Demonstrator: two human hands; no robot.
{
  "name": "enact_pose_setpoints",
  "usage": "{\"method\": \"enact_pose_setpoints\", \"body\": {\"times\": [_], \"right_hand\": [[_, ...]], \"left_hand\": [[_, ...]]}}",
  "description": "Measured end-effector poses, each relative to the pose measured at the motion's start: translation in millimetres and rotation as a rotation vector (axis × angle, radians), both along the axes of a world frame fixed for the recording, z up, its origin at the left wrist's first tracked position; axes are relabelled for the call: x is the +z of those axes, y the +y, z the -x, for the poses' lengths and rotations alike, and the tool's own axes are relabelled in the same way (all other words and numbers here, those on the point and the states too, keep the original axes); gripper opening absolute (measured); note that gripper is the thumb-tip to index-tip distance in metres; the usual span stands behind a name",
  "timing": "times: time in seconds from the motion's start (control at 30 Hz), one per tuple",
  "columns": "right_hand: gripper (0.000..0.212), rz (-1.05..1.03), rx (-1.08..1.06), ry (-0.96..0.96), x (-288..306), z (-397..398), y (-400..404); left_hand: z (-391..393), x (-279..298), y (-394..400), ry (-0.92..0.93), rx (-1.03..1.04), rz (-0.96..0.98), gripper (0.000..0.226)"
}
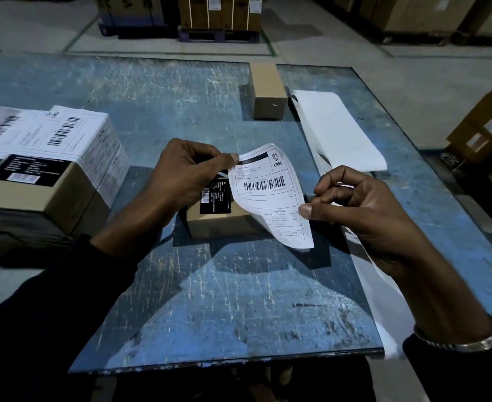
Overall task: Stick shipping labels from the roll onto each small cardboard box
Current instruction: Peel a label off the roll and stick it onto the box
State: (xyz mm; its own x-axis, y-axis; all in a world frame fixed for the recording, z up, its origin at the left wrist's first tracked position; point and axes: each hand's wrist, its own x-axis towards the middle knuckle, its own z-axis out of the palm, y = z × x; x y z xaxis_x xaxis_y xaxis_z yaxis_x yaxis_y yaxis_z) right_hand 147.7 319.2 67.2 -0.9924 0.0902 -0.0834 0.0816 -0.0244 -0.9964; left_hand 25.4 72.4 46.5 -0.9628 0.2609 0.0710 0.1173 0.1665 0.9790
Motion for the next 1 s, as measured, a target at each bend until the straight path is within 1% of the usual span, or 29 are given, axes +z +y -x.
{"method": "enact_pose_setpoints", "body": {"times": [0.1,0.33,0.57,0.9,1.0], "right_hand": [[0.028,-0.002,0.002,-0.008,1,0,-1],[0.029,-0.045,-0.003,0.013,-1,0,-1],[0.03,-0.142,-0.003,0.044,-4,1,2],[0.026,-0.162,0.021,0.077,-12,4,9],[0.022,-0.117,0.004,0.102,-15,5,12]], "left_hand": [[1,0,-1,-0.021,0.002,-0.016,0.018],[0,-1,-3,-0.03,0.003,0.026,0.018],[1,-4,-3,-0.042,-0.002,0.057,0.018],[3,-8,-2,0.009,-0.003,0.072,0.018],[4,-9,-2,0.019,0.009,0.074,0.018]]}}
